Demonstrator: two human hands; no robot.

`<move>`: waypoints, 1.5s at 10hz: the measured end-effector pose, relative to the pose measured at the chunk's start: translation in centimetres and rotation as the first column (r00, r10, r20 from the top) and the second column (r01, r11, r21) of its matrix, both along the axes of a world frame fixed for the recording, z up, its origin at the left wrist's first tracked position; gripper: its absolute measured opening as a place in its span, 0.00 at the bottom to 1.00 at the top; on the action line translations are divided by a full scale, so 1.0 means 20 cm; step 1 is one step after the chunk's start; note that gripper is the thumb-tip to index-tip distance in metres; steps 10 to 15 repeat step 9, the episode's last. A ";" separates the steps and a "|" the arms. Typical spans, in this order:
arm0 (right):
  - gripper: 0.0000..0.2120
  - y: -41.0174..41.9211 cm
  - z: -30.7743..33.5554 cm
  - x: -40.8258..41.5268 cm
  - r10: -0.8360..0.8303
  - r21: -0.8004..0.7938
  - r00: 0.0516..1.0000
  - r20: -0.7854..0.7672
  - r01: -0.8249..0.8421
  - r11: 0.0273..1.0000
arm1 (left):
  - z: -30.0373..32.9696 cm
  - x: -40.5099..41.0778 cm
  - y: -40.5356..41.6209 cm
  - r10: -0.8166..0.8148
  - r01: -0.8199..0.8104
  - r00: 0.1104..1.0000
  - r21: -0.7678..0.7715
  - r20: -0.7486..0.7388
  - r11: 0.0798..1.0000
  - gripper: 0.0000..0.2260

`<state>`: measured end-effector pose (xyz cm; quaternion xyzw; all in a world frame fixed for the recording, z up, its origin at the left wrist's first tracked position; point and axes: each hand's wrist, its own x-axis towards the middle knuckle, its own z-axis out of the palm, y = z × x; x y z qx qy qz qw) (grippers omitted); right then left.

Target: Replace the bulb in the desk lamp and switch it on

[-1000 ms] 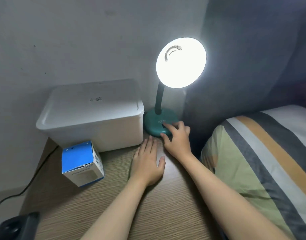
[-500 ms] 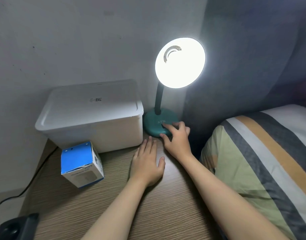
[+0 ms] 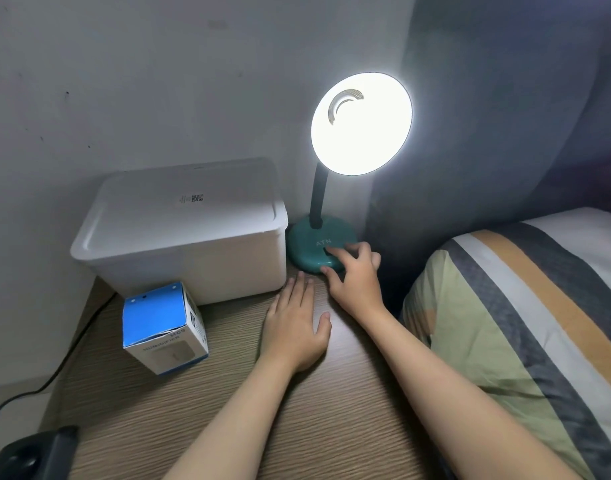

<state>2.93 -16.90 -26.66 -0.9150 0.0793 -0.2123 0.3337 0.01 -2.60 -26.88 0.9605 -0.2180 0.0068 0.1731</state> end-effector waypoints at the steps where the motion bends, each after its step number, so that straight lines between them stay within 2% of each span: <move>1: 0.18 0.00 0.00 0.00 -0.005 -0.013 1.000 -0.003 0.005 1.000 | 0.00 0.00 0.00 0.001 -0.001 1.000 0.001 0.000 1.000 0.32; 8: 0.21 0.02 0.01 -0.01 -0.016 -0.123 1.000 -0.022 0.013 0.992 | -0.01 -0.01 0.02 -0.017 0.017 1.000 -0.036 0.001 0.999 0.31; 9: 0.24 0.01 0.02 -0.01 -0.025 -0.064 0.999 -0.025 0.023 0.998 | 0.00 0.00 0.00 -0.035 0.035 0.999 -0.019 -0.016 0.999 0.30; 15: 0.24 0.01 0.02 -0.01 -0.025 -0.064 0.999 -0.025 0.023 0.998 | 0.00 0.00 0.00 -0.035 0.035 0.999 -0.019 -0.016 0.999 0.30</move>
